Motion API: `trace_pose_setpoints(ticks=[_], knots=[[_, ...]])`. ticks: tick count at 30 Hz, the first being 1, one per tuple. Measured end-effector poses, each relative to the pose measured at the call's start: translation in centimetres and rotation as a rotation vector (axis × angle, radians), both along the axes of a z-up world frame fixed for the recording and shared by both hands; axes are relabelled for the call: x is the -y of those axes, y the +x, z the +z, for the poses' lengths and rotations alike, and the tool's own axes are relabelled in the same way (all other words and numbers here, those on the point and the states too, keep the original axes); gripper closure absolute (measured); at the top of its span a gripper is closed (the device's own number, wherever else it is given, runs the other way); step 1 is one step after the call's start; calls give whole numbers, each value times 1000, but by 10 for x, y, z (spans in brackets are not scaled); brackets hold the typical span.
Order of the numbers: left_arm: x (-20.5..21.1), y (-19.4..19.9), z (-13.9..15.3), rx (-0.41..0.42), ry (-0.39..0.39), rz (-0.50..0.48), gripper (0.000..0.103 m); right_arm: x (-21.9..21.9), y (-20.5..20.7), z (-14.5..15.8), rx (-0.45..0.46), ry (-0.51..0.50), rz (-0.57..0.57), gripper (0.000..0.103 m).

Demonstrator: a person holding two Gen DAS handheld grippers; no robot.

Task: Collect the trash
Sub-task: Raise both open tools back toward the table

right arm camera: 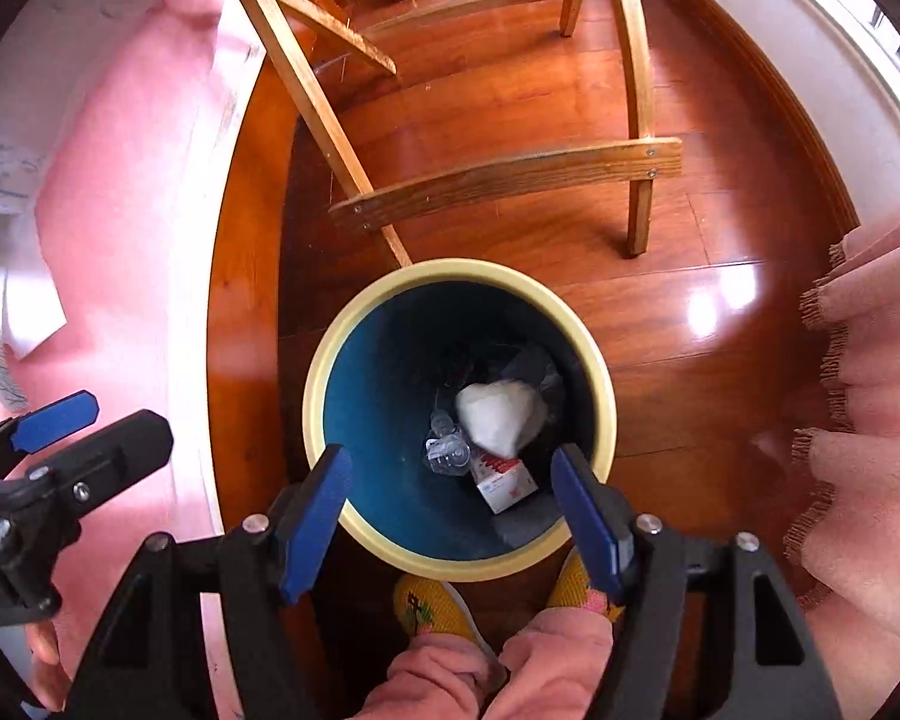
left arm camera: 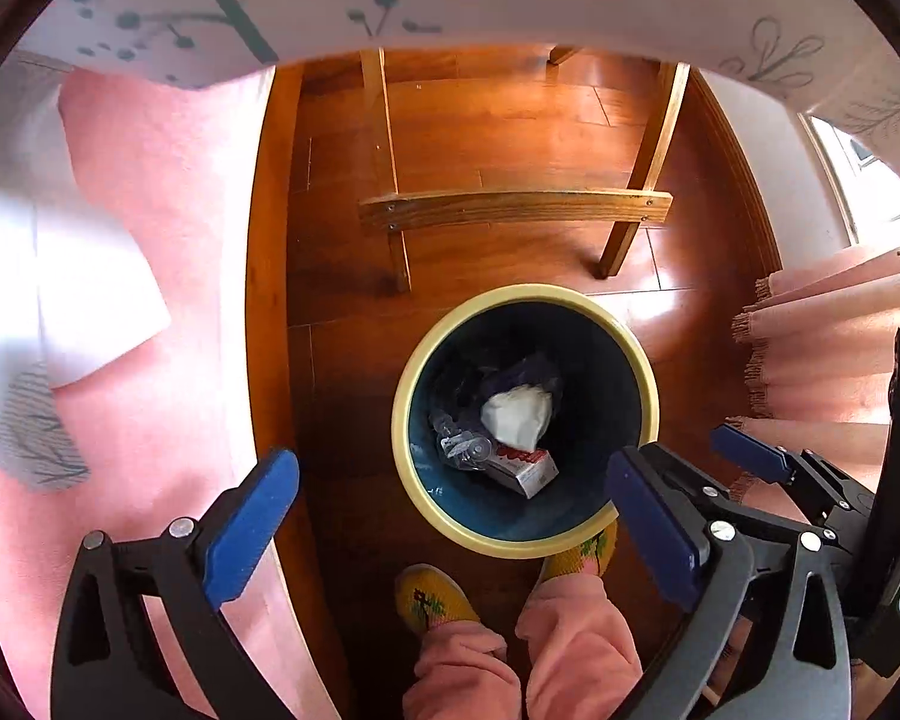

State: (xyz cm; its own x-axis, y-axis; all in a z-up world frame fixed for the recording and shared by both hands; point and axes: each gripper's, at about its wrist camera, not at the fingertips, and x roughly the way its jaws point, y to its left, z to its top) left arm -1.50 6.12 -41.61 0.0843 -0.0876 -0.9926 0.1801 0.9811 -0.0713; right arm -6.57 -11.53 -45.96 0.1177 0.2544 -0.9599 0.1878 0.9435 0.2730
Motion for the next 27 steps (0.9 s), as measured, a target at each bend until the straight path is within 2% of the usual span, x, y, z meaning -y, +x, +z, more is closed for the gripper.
trace_pose_setpoints(ticks=[7,18,24,27], knots=[[-1,-11,75,65,6,-31,1,6,-9,71,39,2,-28,33],[-2,-33,237,206,-53,-183,1,1,-28,226,154,35,-75,33],[-8,-33,325,346,-68,-233,1,-1,-24,310,245,-5,-80,33],[-13,-31,365,433,-71,-234,1,-2,-18,349,325,-46,-63,33]])
